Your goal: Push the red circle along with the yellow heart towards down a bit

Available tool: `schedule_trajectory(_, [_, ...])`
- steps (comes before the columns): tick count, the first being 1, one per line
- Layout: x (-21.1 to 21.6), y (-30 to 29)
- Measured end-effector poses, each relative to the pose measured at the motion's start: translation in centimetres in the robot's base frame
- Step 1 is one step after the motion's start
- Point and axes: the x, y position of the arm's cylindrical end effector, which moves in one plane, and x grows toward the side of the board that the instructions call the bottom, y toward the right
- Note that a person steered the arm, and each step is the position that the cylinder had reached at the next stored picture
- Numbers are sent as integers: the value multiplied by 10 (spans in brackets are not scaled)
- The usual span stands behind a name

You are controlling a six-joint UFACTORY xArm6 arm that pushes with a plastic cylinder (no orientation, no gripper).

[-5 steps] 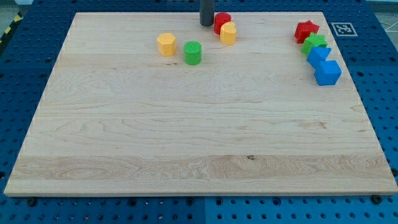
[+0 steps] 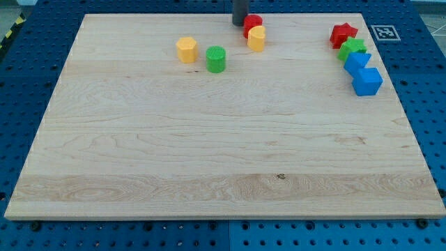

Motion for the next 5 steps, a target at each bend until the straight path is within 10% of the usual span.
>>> schedule_trajectory(5, [23, 14])
